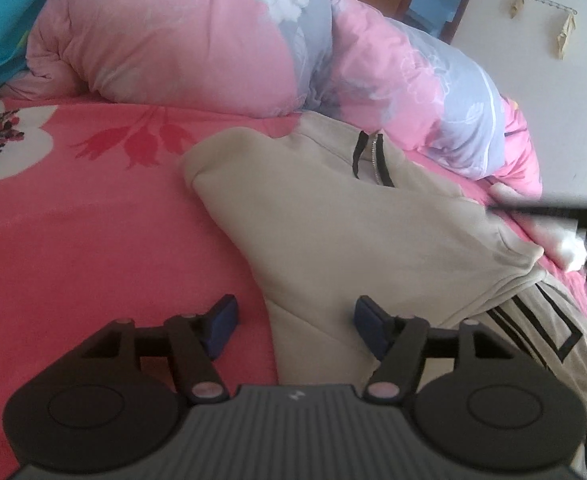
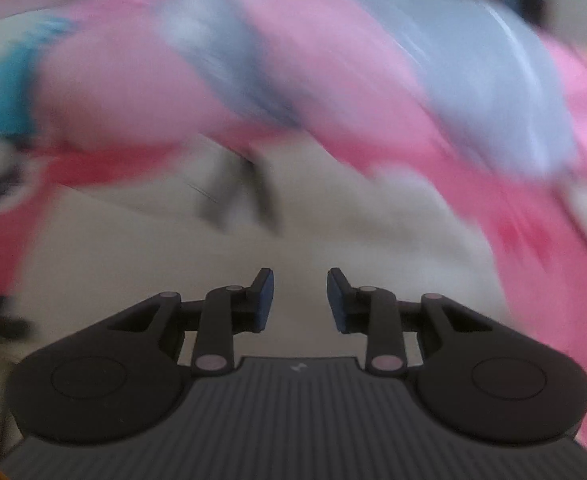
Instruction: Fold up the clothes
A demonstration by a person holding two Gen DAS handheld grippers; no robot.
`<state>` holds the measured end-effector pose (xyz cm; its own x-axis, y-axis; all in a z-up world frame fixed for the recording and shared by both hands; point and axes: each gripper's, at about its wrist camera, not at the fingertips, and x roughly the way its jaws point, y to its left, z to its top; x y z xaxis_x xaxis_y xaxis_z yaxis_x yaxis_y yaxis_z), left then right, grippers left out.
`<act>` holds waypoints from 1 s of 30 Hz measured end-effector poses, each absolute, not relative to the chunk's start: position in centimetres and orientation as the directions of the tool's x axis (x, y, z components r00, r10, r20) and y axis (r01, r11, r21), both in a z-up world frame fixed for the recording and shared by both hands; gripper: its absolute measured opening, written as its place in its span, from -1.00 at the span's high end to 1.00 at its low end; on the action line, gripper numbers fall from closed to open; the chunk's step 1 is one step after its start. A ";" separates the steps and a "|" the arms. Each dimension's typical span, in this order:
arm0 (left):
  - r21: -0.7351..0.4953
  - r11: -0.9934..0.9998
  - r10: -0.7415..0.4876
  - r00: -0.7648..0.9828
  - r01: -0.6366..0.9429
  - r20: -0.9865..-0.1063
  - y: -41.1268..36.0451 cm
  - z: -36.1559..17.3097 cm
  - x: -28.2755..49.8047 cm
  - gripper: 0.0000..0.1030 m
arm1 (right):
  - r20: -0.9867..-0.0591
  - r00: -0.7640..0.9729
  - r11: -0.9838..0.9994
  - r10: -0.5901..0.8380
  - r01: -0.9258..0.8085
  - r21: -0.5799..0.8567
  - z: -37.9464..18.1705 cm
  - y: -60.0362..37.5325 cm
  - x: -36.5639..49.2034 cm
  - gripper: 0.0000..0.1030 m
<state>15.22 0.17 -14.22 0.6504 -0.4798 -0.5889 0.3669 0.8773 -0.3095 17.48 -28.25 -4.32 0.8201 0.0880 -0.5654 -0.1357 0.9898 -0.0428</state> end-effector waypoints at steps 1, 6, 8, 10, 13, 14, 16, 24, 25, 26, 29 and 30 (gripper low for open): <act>-0.304 0.879 -0.477 0.652 0.368 -0.589 0.1 -14.2 15.2 -0.30 | -0.545 0.826 0.975 0.143 -0.211 -0.065 -3.0 -26.6 17.9 0.40; -0.291 0.882 -0.471 0.656 0.371 -0.590 0.0 -14.2 15.2 -0.30 | -0.573 0.710 0.785 0.409 -0.594 -0.176 -0.3 -16.2 22.4 0.23; -0.285 0.883 -0.468 0.657 0.373 -0.591 -0.1 -14.3 15.1 -0.30 | -0.621 0.648 0.720 0.440 -0.668 -0.188 -0.8 -12.9 24.6 0.23; -0.273 0.884 -0.465 0.658 0.379 -0.592 -0.3 -14.2 15.1 -0.30 | -0.678 0.590 0.651 0.439 -0.729 -0.212 -1.8 -9.7 26.7 0.27; -0.254 0.889 -0.455 0.663 0.382 -0.594 -0.6 -14.3 14.9 -0.30 | -0.730 0.539 0.568 0.421 -0.784 -0.250 -3.0 -6.1 28.2 0.27; -0.249 0.889 -0.453 0.665 0.383 -0.594 -0.7 -14.2 14.9 -0.30 | -0.744 0.524 0.540 0.415 -0.800 -0.262 -3.4 -5.0 28.6 0.27; -0.243 0.891 -0.450 0.666 0.384 -0.595 -0.8 -14.3 14.8 -0.30 | -0.775 0.499 0.488 0.387 -0.824 -0.287 -4.3 -3.1 29.0 0.28; -0.234 0.893 -0.445 0.670 0.385 -0.594 -1.0 -14.3 14.7 -0.31 | -0.876 0.454 0.458 0.160 -0.821 -0.342 -8.9 1.0 30.0 0.64; -0.233 0.893 -0.444 0.670 0.385 -0.595 -1.0 -14.3 14.7 -0.31 | -0.874 0.459 0.477 0.158 -0.811 -0.340 -9.1 0.9 30.1 0.73; -0.232 0.893 -0.444 0.670 0.385 -0.595 -1.0 -14.3 14.6 -0.31 | -0.871 0.465 0.496 0.157 -0.800 -0.337 -9.2 0.8 30.1 0.81; -0.228 0.894 -0.442 0.671 0.386 -0.595 -0.9 -14.4 14.6 -0.31 | -0.845 0.486 0.610 0.222 -0.745 -0.268 -8.0 -0.4 30.8 0.95; -0.228 0.894 -0.442 0.671 0.386 -0.595 -0.9 -14.4 14.6 -0.31 | -0.837 0.492 0.655 0.239 -0.718 -0.235 -7.4 -1.1 31.2 0.96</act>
